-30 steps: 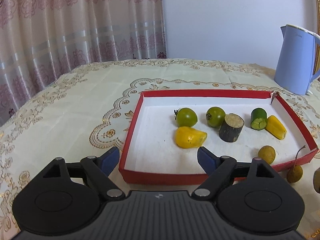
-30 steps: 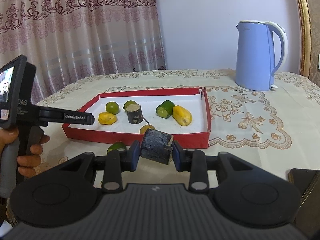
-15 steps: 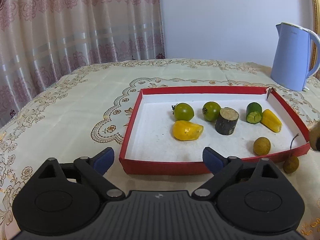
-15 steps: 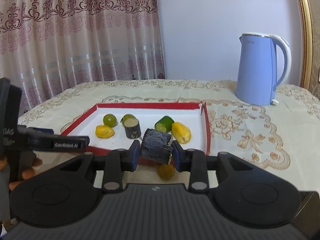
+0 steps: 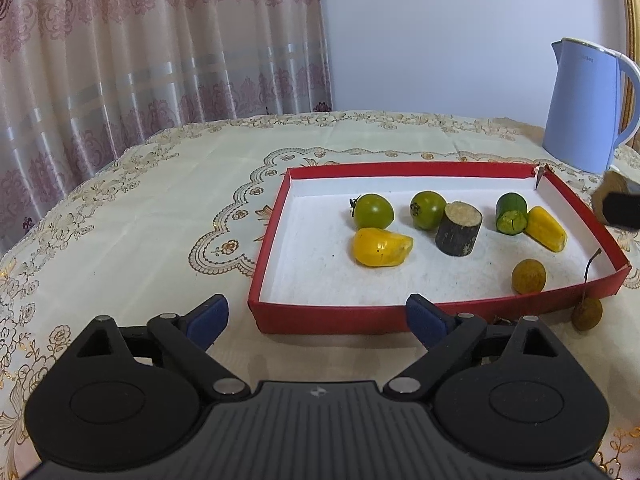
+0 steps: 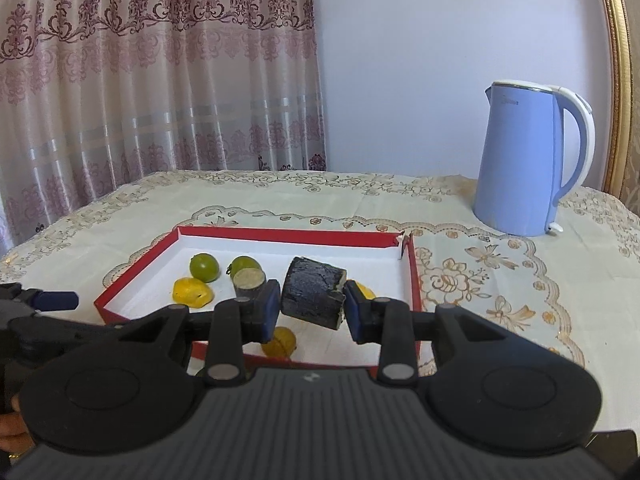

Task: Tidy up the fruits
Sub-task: 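Carry the dark block over the tray with the right tool while the left tool withdraws, then lower the dark charred block into the tray and open the right tool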

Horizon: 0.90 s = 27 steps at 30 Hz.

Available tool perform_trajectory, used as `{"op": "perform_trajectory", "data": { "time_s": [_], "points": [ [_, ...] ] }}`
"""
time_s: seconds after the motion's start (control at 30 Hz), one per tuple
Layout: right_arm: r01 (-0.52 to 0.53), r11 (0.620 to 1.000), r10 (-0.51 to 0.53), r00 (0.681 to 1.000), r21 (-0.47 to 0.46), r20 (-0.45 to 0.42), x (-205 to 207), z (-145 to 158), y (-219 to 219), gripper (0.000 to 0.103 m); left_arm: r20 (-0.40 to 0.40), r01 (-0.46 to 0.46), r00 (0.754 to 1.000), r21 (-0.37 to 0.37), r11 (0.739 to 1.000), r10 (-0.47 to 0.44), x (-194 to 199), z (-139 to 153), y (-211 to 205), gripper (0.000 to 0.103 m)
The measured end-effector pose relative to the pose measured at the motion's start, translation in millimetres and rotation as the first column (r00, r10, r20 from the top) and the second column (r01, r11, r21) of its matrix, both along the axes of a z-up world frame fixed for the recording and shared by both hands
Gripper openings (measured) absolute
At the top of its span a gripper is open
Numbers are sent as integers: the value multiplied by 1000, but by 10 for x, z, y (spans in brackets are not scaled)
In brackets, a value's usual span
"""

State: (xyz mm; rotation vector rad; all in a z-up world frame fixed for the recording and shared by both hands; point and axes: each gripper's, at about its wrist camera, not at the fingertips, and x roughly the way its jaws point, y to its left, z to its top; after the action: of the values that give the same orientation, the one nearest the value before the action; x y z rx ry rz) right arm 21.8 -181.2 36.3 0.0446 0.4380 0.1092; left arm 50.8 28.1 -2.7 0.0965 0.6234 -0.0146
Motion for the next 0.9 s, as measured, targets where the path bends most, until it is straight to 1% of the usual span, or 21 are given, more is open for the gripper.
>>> {"op": "perform_trajectory", "data": {
  "time_s": [0.37, 0.73, 0.9],
  "points": [
    [-10, 1000, 9, 999, -26, -40, 458, -26, 114, 32, -20, -4, 1000, -10, 1000, 4, -16, -43, 53, 96],
    [17, 1000, -17, 997, -6, -69, 738, -76, 85, 32, -48, -3, 999, -24, 1000, 2, 13, -127, 129, 96],
    [19, 1000, -19, 996, 0, -93, 881, -120, 102, 32, -49, -3, 999, -30, 1000, 2, -6, -127, 158, 96]
  ]
}}
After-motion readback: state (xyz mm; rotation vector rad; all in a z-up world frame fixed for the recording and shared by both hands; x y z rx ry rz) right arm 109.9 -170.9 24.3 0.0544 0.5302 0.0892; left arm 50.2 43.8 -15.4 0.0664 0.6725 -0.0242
